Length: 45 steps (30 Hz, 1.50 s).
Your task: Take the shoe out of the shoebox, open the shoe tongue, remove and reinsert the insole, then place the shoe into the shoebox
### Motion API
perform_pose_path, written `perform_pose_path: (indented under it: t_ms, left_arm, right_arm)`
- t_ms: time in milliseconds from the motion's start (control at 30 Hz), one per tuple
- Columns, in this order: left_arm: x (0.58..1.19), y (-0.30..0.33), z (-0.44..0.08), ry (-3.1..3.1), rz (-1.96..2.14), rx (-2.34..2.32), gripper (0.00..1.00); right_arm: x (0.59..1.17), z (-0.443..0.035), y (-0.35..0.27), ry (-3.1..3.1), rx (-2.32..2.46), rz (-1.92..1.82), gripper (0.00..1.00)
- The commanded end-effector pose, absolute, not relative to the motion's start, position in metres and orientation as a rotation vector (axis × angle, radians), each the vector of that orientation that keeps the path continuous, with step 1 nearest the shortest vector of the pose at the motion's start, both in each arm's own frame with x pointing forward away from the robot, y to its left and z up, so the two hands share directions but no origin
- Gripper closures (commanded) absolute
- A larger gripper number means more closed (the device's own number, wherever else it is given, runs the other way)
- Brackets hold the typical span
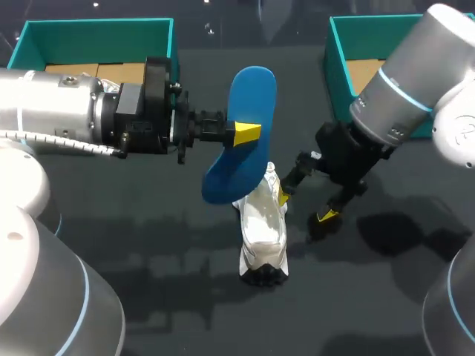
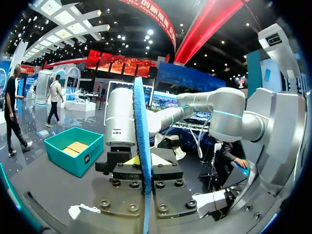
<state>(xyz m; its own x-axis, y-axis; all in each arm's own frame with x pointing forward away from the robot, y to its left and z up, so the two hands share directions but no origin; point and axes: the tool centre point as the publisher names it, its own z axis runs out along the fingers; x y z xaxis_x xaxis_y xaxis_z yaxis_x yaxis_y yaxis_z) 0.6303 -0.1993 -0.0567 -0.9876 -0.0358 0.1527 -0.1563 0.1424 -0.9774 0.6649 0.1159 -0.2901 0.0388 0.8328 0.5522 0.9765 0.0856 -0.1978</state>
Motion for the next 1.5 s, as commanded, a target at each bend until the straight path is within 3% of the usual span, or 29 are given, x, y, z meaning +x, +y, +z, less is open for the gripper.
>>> perform_pose_path:
  t_ms: [33, 200, 700, 1267, 1500]
  left_arm:
    - [0.647, -0.204, -0.052, -2.579, 2.026, -0.231, 1.0]
    - [0.657, -0.208, -0.061, -2.826, 2.067, -0.523, 1.0]
    - [0.659, -0.209, -0.063, -2.822, 2.117, -0.572, 1.0]
    - [0.683, -0.209, -0.113, -2.89, 2.425, -1.46, 1.0]
    - [0.683, -0.209, -0.113, -2.89, 2.425, -1.46, 1.0]
  right_arm:
    - [0.668, -0.272, 0.095, -1.68, -1.67, -0.497, 0.0]
    - [0.674, -0.257, 0.099, -1.641, -1.624, -0.613, 0.0]
    - [0.679, -0.247, 0.106, -1.627, -1.694, -0.635, 0.0]
    - [0.721, -0.204, 0.106, -1.347, -1.605, -0.868, 0.0]
    - [0.725, -0.203, 0.104, -1.305, -1.592, -0.888, 0.0]
